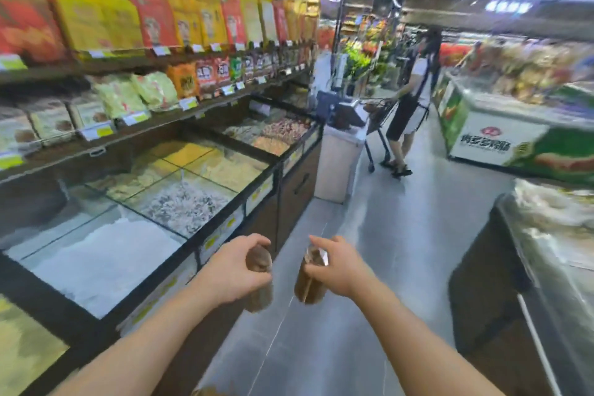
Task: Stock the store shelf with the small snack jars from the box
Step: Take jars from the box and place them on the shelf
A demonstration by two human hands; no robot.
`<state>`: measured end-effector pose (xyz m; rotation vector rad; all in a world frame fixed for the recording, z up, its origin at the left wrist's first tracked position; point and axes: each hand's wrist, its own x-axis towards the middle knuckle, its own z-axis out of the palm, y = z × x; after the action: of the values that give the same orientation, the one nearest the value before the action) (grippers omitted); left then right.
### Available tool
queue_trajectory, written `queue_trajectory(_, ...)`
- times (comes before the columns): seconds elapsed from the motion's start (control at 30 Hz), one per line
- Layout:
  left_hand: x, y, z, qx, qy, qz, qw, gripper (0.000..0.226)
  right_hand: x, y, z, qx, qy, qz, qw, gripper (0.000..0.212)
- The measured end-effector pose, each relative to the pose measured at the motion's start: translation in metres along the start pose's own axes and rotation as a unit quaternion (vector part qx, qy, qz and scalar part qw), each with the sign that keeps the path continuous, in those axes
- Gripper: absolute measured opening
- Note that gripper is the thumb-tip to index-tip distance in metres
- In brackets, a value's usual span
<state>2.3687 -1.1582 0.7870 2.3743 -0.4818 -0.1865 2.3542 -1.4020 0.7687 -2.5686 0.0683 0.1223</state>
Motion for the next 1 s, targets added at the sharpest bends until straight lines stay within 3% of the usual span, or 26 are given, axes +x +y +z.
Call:
queue_trajectory(0.23, 0.018, 0.138, 0.047, 0.010, -0.046, 0.096, 0.994, 0.048, -0.091, 0.069, -0.120, -0.026, 0.090, 0.067, 0.993, 0.070)
queue_trajectory(0.6, -0.010, 0.352, 0.211, -0.023, -0.158, 0.225, 0.961, 0.053, -0.306, 0.234, -0.235, -0.055, 0.181, 0.211, 0.959, 0.072)
queue_trajectory(0.77, -0.045, 0.458, 0.293, -0.044, -0.222, 0.299, 0.927, 0.039, -0.412, 0.304, -0.272, -0.074, 0.210, 0.287, 0.932, 0.076)
queue_trajectory(1.0, -0.093, 0.580, 0.398, -0.021, -0.297, 0.401, 0.866, 0.053, -0.562, 0.371, -0.299, -0.083, 0.251, 0.425, 0.866, 0.073)
